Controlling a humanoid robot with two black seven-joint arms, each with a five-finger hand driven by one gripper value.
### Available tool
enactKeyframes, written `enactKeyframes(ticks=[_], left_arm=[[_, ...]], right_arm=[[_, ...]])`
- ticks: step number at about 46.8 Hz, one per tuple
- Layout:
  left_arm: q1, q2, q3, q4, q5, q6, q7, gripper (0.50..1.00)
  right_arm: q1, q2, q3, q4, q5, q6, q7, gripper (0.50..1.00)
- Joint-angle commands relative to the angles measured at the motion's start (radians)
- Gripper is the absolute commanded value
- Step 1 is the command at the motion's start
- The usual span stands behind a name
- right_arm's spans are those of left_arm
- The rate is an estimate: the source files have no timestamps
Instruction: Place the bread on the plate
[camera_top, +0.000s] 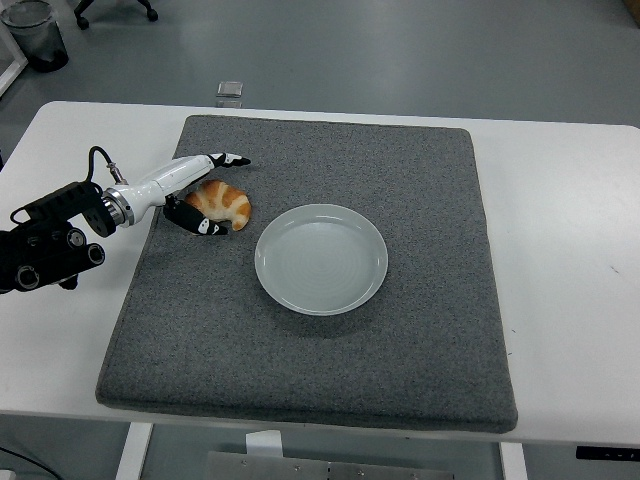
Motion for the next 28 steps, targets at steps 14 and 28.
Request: enactKeyframes(ticks=[14,28], left_arm=[[0.0,-0.012,0.001,0.012,-0.016,-0.003,-0.017,0.872],[0.002,-0.008,0.009,0.01,-0.014,-0.016,-0.044,0.5]], right_arm=[[0.0,0.0,0.0,-0.001,0.0,0.0,0.0,0.94],[0.0,0.0,0.0,-0.001,0.0,0.0,0.0,0.938]])
